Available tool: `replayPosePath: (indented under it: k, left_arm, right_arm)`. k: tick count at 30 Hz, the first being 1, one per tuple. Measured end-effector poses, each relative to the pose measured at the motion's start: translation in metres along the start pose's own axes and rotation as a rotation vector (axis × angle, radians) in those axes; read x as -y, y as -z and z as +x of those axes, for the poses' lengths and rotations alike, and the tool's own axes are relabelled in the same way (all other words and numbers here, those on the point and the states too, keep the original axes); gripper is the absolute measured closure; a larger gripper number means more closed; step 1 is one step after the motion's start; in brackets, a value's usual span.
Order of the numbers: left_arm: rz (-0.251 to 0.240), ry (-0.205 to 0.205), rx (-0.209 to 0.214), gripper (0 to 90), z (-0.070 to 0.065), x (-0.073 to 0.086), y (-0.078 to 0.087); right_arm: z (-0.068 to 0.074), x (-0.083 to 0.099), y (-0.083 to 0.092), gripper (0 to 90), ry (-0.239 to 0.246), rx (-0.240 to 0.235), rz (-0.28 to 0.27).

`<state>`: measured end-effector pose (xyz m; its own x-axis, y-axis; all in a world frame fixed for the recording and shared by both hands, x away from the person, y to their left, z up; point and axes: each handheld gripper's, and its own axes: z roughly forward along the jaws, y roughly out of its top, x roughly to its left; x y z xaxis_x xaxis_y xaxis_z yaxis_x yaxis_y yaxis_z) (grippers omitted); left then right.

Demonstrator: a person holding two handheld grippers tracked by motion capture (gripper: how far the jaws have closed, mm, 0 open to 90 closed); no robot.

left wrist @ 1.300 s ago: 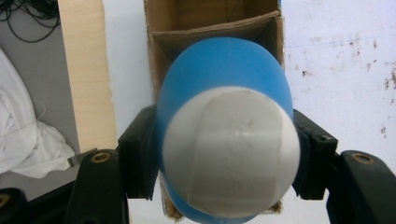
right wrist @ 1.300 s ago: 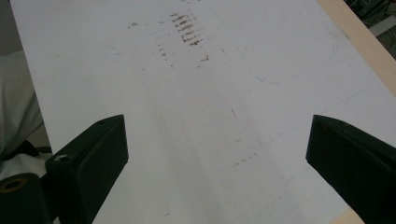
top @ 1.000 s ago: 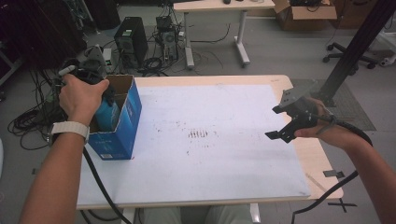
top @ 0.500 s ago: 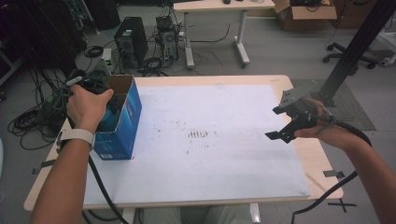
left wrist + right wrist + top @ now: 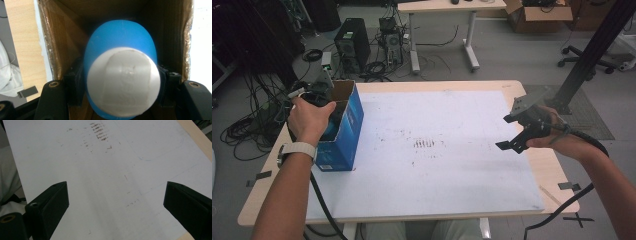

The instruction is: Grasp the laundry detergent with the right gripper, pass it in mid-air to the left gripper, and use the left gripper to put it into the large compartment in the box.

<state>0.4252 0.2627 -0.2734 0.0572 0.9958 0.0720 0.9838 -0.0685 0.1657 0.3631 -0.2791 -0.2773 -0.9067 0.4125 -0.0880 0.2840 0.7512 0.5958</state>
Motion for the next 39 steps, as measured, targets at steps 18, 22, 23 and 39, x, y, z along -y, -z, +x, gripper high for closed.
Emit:
replayPosePath:
  k: [18,22,23,39]
  left_arm:
    - [-0.002,0.008,0.023,31.8,0.0055,0.0002,-0.0004]
    - [-0.005,0.009,0.027,30.4,0.0050,0.0005,0.0008]
    - [-0.005,0.008,0.028,29.5,0.0048,0.0004,0.0009]
    - [-0.024,0.018,0.029,24.5,0.0054,0.0019,0.0075]
  right_arm:
    - [0.0025,0.0007,-0.0014,6.7,0.001,-0.010,0.003]
    - [0.0033,0.0003,-0.0017,6.7,0.003,-0.012,0.003]
    - [0.0037,0.0003,-0.0018,6.7,0.002,-0.012,0.004]
    - [0.0048,0.0000,-0.0016,6.8,0.004,-0.014,0.006]
